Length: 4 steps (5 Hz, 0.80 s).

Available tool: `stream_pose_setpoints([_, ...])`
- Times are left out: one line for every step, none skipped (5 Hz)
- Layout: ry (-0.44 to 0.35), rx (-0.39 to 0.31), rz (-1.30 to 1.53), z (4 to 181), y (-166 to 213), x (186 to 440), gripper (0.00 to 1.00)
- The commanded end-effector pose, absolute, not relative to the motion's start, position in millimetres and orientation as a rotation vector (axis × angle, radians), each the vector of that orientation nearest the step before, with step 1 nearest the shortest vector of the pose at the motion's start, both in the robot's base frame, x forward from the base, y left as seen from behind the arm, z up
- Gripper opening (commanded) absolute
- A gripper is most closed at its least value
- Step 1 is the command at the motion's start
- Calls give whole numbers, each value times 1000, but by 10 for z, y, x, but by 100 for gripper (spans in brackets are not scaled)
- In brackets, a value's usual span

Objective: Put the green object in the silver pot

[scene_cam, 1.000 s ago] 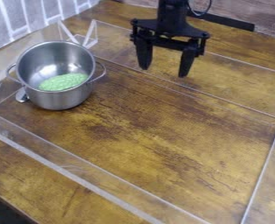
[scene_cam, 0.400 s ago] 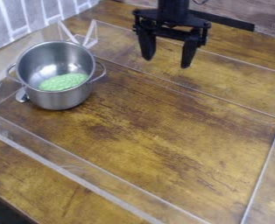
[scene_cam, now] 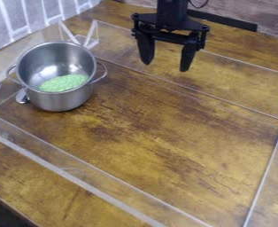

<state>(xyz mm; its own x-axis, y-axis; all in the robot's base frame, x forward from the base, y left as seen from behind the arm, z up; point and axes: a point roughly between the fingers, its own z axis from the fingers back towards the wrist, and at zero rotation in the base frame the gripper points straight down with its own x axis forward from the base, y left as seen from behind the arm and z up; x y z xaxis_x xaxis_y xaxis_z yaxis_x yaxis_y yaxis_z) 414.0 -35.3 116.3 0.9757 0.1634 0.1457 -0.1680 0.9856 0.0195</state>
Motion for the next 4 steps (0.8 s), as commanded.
stream_pose_setpoints([-184,26,197,1350,-259,4154,100])
stream_pose_setpoints([-174,29,259,1275,-307,4169,100])
stream_pose_setpoints([-167,25,297,1220,-371,4180,100])
stream_pose_setpoints([-175,16,291,1340,-413,4183,100])
